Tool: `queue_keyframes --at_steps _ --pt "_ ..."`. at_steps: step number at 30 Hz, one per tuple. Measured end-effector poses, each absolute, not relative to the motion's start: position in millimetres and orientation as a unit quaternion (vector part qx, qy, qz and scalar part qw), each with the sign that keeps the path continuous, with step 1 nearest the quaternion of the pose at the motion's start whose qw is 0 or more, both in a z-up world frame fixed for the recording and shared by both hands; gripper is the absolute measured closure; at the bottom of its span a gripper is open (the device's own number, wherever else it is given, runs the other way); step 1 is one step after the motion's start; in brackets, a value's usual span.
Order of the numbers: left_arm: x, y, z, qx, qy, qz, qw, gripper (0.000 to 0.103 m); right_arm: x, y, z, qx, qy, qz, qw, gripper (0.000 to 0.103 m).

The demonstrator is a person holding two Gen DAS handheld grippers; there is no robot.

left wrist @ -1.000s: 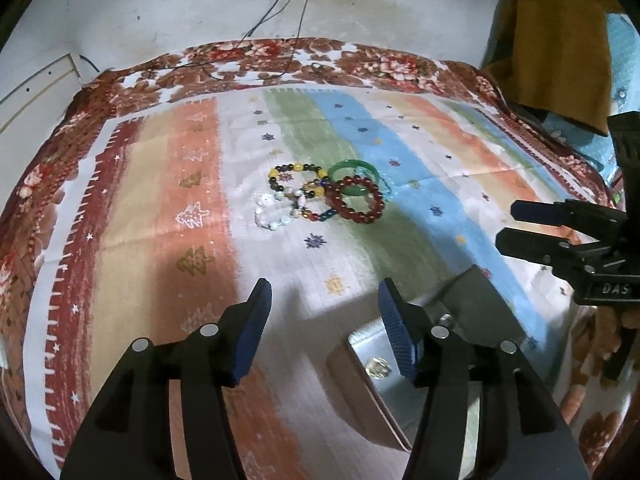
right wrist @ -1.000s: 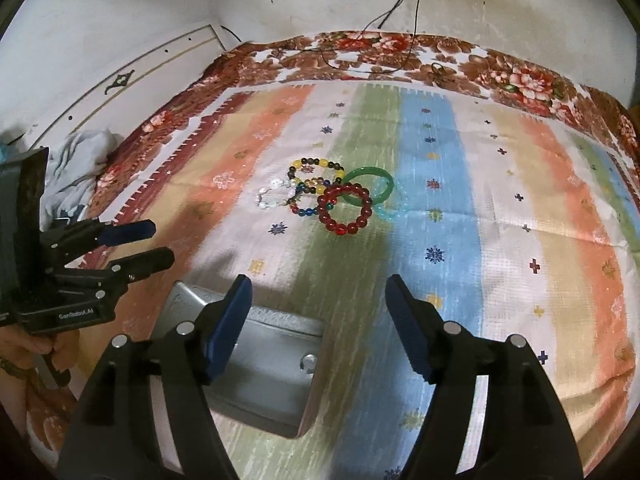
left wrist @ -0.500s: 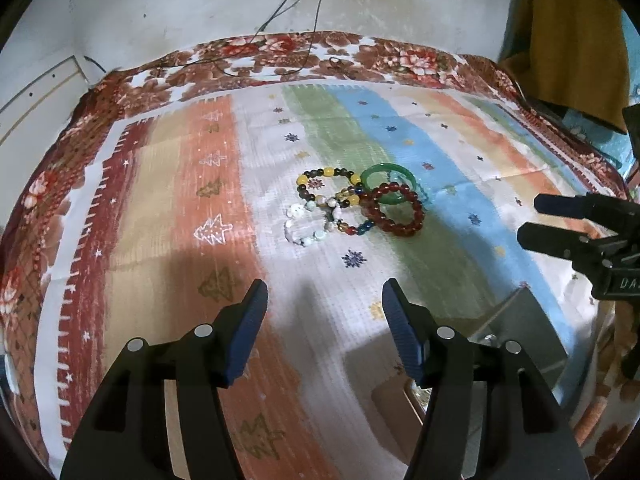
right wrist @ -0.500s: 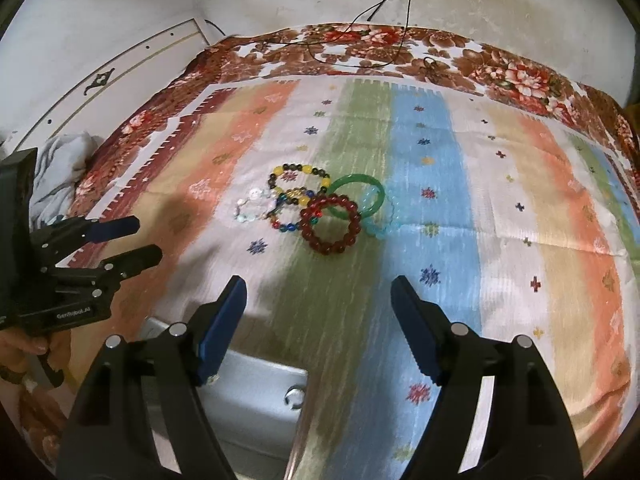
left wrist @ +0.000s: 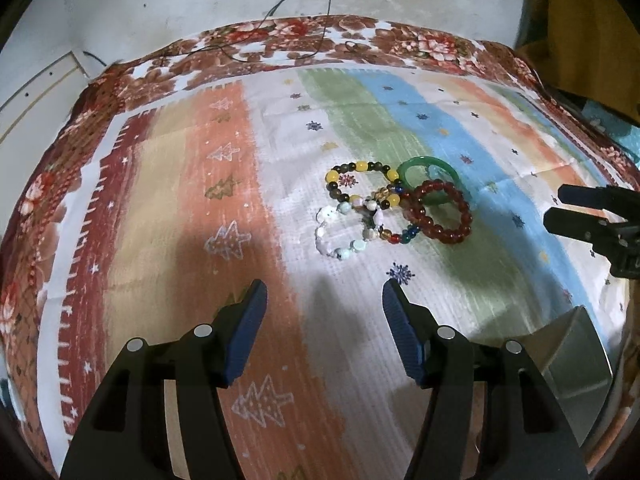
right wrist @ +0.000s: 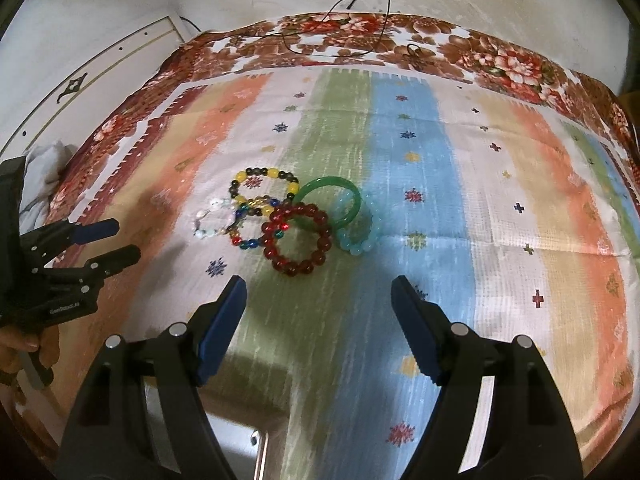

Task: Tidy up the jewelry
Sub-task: 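Move the right tool back toward the red bead bracelet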

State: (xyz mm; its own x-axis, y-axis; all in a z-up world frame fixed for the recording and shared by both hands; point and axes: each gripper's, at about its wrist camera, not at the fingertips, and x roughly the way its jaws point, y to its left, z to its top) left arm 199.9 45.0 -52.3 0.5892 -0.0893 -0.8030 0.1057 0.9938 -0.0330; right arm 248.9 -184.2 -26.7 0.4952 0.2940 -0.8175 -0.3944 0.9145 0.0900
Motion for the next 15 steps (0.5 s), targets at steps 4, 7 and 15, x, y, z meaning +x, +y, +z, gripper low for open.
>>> queue_keyframes --at_steps 4,7,15 --pt "209.7 45.1 -60.2 0.017 0.449 -0.055 0.891 0.043 258.3 -186.2 -32.2 -0.045 0.466 0.19 0.863 0.029" --pt "215.7 49.0 -66.9 0.016 0.454 -0.053 0.889 0.043 263.5 -187.2 -38.2 -0.042 0.473 0.188 0.86 0.029" --pt "230.3 51.1 -75.3 0.011 0.458 -0.053 0.887 0.043 281.6 -189.0 -50.5 -0.048 0.477 0.167 0.861 0.029"
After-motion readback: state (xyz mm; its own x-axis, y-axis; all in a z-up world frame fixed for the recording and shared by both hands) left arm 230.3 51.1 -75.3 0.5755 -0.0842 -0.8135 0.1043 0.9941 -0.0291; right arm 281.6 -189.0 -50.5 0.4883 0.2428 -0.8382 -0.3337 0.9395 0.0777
